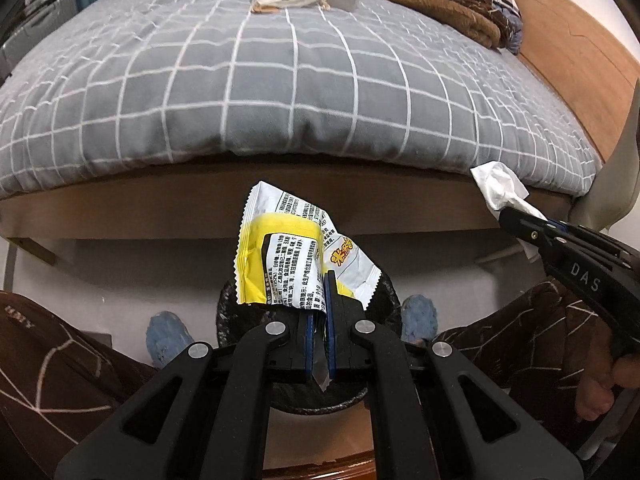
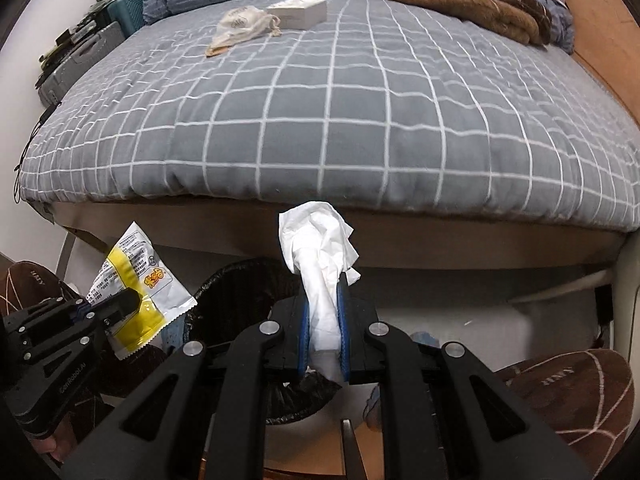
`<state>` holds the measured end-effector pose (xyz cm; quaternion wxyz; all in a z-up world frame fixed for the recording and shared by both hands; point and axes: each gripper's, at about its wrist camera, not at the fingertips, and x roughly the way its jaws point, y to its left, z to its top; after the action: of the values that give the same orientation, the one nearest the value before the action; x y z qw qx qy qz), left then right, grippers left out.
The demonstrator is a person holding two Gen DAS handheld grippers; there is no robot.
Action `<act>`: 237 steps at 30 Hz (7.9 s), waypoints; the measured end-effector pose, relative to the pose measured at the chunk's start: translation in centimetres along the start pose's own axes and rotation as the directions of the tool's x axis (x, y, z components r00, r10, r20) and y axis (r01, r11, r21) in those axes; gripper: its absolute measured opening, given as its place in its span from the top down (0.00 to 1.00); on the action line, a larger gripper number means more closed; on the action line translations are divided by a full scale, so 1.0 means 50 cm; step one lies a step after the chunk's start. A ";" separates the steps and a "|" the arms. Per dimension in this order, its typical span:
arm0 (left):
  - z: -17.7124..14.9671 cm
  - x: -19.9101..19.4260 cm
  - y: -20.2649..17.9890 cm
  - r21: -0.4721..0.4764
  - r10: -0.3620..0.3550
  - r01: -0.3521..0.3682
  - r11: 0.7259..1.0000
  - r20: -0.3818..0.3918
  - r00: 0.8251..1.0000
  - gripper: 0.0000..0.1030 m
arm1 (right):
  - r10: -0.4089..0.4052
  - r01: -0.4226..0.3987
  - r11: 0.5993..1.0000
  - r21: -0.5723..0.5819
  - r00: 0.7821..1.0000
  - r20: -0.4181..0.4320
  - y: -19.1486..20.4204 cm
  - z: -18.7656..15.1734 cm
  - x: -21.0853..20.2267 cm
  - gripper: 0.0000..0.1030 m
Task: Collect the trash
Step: 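Lift the yellow wrapper and white tissue and carry them down to the bin, then open the left tool over the bin to drop the yellow wrapper, then lower the white tissue in the right tool and open it over the bin, then raise both open tools from the bin back toward the bed, then grasp the clear cotton-pad bag with left tool while right tool grasps the white leaflet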
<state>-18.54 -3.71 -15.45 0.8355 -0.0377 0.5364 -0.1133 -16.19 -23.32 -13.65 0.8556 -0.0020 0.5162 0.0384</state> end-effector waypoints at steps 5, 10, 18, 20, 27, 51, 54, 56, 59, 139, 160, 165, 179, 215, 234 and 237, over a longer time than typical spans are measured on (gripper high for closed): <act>-0.008 0.040 -0.020 0.035 0.007 -0.005 0.999 -0.044 0.999 0.96 | -0.004 0.005 1.000 0.019 0.999 -0.044 -0.016 -0.023 0.022 0.89; -0.020 0.096 -0.039 0.062 0.023 -0.016 0.998 -0.103 0.994 0.96 | -0.034 0.035 0.999 0.010 0.994 -0.100 -0.028 -0.052 0.070 0.89; -0.022 0.181 -0.064 0.098 0.038 -0.022 0.995 -0.167 0.985 0.96 | -0.064 0.069 0.997 0.022 0.982 -0.177 -0.053 -0.066 0.141 0.89; -0.014 0.196 -0.074 0.100 0.028 -0.009 0.995 -0.181 0.983 0.96 | -0.064 0.071 0.997 0.030 0.981 -0.182 -0.056 -0.064 0.147 0.89; -0.002 0.223 -0.099 0.127 0.014 0.008 0.992 -0.175 0.984 0.89 | -0.070 0.080 0.996 0.047 0.981 -0.180 -0.065 -0.060 0.155 0.89; -0.002 0.153 0.045 0.028 0.147 -0.146 0.989 -0.068 0.987 0.06 | 0.009 -0.010 1.000 0.000 0.981 -0.193 0.044 -0.043 0.202 0.89; -0.006 0.140 0.066 0.022 0.163 -0.162 0.987 -0.057 0.985 0.06 | 0.021 -0.025 1.000 -0.017 0.981 -0.191 0.067 -0.036 0.203 0.89; -0.010 0.132 0.079 0.020 0.174 -0.173 0.985 -0.056 0.983 0.06 | 0.029 -0.034 0.999 -0.026 0.981 -0.191 0.083 -0.033 0.204 0.89; -0.017 0.120 0.100 0.009 0.174 -0.174 0.985 -0.053 0.983 0.06 | 0.049 -0.054 0.998 -0.019 0.979 -0.197 0.100 -0.030 0.208 0.89; 0.272 -0.045 0.118 -0.110 0.137 -0.117 0.987 0.202 0.970 0.06 | -0.072 0.062 0.997 0.048 0.967 0.246 0.023 0.240 -0.020 0.07; 0.602 0.117 0.112 -0.081 0.137 -0.122 0.989 0.227 0.964 0.06 | -0.059 0.047 0.998 0.051 0.963 0.263 -0.047 0.524 0.136 0.07; 0.671 0.170 0.112 -0.084 0.141 -0.126 0.988 0.207 0.968 0.06 | -0.048 0.044 0.999 0.021 0.960 0.275 -0.051 0.576 0.164 0.07; 0.701 0.245 0.113 -0.071 0.106 -0.099 0.993 0.105 0.989 0.89 | 0.003 -0.006 1.000 0.014 0.968 0.251 -0.029 0.667 0.222 0.07; 0.704 0.125 0.245 -0.142 0.188 -0.158 0.977 0.234 0.954 0.90 | -0.031 0.022 0.999 0.048 0.980 0.197 0.111 0.716 0.287 0.27; 0.670 0.085 0.220 -0.115 0.170 -0.146 0.982 0.237 0.957 0.90 | -0.021 0.008 0.998 0.060 0.974 0.224 0.083 0.661 0.203 0.27; 0.655 0.074 0.215 -0.118 0.156 -0.131 0.984 0.235 0.959 0.90 | -0.022 0.008 0.998 0.062 0.974 0.226 0.082 0.641 0.188 0.27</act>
<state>14.17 3.99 -6.90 0.8980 -0.0547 0.4360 -0.0195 16.20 -17.25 -6.83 0.9088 0.0246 0.4162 0.0164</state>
